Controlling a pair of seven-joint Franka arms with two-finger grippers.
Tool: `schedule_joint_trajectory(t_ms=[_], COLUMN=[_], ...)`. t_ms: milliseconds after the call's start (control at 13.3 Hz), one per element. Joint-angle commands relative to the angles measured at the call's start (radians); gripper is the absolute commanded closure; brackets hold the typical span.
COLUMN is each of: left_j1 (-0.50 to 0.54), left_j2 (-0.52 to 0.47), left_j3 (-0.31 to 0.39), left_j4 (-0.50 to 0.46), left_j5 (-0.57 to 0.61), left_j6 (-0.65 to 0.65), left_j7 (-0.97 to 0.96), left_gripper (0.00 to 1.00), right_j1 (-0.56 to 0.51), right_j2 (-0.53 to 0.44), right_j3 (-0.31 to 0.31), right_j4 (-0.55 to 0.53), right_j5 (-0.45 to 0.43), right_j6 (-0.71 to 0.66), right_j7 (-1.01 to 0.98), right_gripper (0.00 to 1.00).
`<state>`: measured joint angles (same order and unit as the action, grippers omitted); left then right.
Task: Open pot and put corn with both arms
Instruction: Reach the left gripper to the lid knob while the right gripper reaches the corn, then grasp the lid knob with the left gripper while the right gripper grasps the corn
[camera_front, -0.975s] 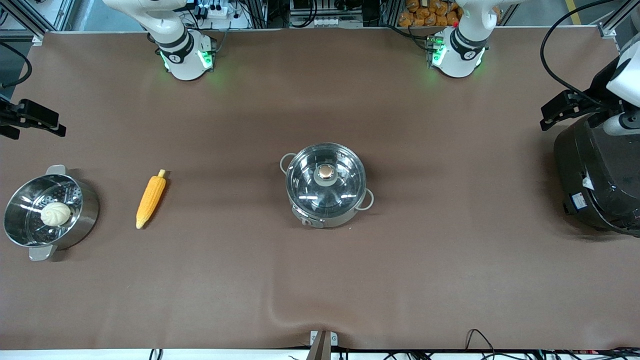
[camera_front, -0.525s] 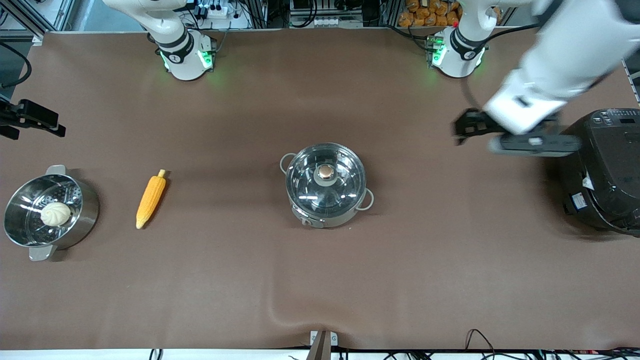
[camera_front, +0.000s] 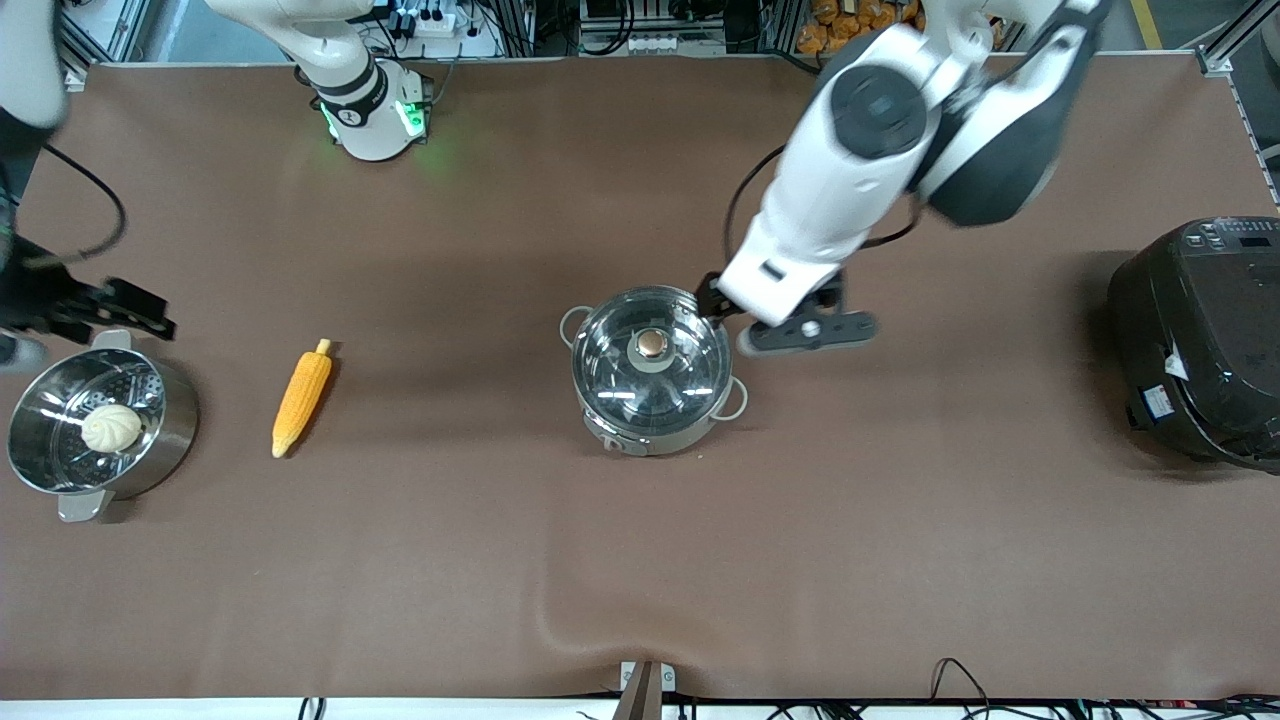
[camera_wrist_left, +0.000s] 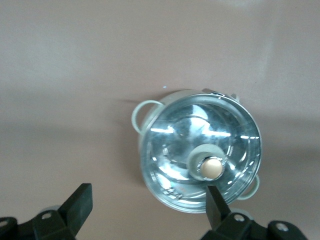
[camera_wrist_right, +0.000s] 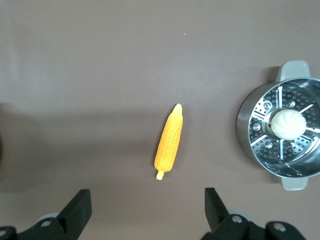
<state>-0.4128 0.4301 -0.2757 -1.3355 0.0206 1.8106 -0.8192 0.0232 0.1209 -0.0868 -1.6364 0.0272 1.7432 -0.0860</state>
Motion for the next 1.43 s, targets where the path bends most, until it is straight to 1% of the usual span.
schedule_joint_trajectory(t_ms=[0, 150, 300, 450, 525, 675, 750, 900, 975, 1050, 1125, 1200, 1350], left_j1=[-0.081, -0.141, -0.179, -0.196, -0.198, -0.21, -0.221, -0.233, -0.238, -0.239, -0.239, -0.239, -0.239], left_j2=[0.055, 0.078, 0.102, 0.121, 0.13, 0.15, 0.166, 0.188, 0.193, 0.197, 0.205, 0.206, 0.213], left_j3=[0.048, 0.091, 0.111, 0.113, 0.112, 0.113, 0.112, 0.113, 0.113, 0.113, 0.113, 0.112, 0.112], left_j4=[0.053, 0.053, 0.052, 0.052, 0.052, 0.052, 0.052, 0.052, 0.052, 0.052, 0.052, 0.052, 0.05], left_j5=[0.051, 0.051, 0.055, 0.055, 0.055, 0.061, 0.068, 0.073, 0.073, 0.073, 0.073, 0.073, 0.073], left_j6=[0.018, 0.033, 0.039, 0.059, 0.079, 0.127, 0.151, 0.159, 0.161, 0.161, 0.164, 0.18, 0.187], left_j7=[-0.078, -0.127, -0.146, -0.181, -0.184, -0.166, -0.146, -0.135, -0.138, -0.138, -0.138, -0.135, -0.136], left_gripper=[0.0, 0.0, 0.0, 0.0, 0.0, 0.0, 0.0, 0.0, 0.0, 0.0, 0.0, 0.0, 0.0], right_j1=[-0.005, -0.014, -0.016, -0.02, -0.032, -0.031, -0.029, -0.032, -0.028, -0.008, 0.018, 0.03, 0.018], right_j2=[-0.052, -0.052, -0.04, 0.018, 0.058, 0.135, 0.158, 0.199, 0.236, 0.273, 0.299, 0.309, 0.303], right_j3=[-0.002, -0.002, -0.002, -0.002, -0.002, -0.001, 0.001, 0.002, 0.004, 0.002, 0.002, 0.001, -0.001], right_j4=[-0.216, -0.319, -0.422, -0.509, -0.526, -0.534, -0.551, -0.606, -0.608, -0.608, -0.608, -0.605, -0.599], right_j5=[-0.026, -0.026, -0.026, -0.026, -0.023, -0.012, -0.007, 0.008, 0.043, 0.101, 0.141, 0.148, 0.148], right_j6=[0.117, 0.198, 0.307, 0.444, 0.493, 0.542, 0.565, 0.684, 0.731, 0.783, 0.83, 0.84, 0.826], right_j7=[0.096, 0.166, 0.189, 0.241, 0.274, 0.35, 0.36, 0.362, 0.362, 0.361, 0.361, 0.361, 0.339], right_gripper=[0.0, 0.0, 0.0, 0.0, 0.0, 0.0, 0.0, 0.0, 0.0, 0.0, 0.0, 0.0, 0.0])
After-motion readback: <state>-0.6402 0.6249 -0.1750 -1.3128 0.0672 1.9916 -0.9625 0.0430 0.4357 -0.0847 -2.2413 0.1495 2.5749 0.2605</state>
